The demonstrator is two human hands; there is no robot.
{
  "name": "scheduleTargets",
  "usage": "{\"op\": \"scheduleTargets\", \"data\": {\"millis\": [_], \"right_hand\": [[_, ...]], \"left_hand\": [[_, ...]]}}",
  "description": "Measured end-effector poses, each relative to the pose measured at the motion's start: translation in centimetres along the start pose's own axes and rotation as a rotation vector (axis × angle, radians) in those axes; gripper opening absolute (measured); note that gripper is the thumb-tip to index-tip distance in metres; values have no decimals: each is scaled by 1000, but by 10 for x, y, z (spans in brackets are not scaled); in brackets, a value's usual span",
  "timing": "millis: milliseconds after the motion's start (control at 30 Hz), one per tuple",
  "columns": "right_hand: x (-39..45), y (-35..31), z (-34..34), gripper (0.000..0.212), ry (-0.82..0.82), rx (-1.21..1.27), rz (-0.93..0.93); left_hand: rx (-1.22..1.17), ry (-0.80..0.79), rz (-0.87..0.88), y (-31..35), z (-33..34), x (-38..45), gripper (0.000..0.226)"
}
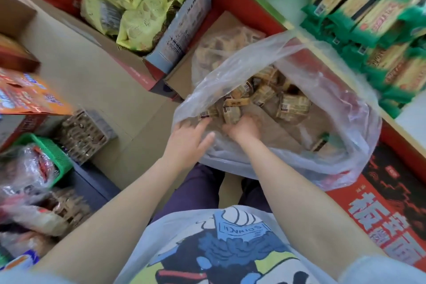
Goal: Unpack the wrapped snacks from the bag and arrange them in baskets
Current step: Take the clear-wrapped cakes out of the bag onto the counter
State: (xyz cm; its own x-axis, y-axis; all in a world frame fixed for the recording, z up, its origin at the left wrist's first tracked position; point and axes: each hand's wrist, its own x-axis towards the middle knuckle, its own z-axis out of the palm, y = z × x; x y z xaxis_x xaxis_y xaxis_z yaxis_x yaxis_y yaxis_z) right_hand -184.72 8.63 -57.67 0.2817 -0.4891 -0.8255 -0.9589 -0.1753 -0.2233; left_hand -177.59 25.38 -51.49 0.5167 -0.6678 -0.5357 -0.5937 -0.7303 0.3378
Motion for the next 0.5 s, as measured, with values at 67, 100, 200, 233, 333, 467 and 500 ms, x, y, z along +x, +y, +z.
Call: {"op": "scheduleTargets", "data": {"millis": [67,100,200,233,333,467,500], "right_hand": [[-12,3,-18,82,13,86,-20],[-19,8,-28,73,19,155,-32],[-46,32,-61,50,44,379,-103],[-57,41,-73,43,54,421,-146],[-87,73,-107,44,89,524,-285],[-129,129,-157,54,140,682,-431],[-138,147,-172,54,145,743,-419]], "left_hand": [[-10,3,-1,4,-5,-1,70],[-20,8,0,9,-8,-2,69],[-132,-1,-15,37,-22,-6,57],[-206,-9,-39,50,-25,-5,49],[-742,-77,-212,114,-42,4,37],[-1168,-200,-248,219,-57,21,23],[-1162,-218,-203,245,-57,24,22]]}}
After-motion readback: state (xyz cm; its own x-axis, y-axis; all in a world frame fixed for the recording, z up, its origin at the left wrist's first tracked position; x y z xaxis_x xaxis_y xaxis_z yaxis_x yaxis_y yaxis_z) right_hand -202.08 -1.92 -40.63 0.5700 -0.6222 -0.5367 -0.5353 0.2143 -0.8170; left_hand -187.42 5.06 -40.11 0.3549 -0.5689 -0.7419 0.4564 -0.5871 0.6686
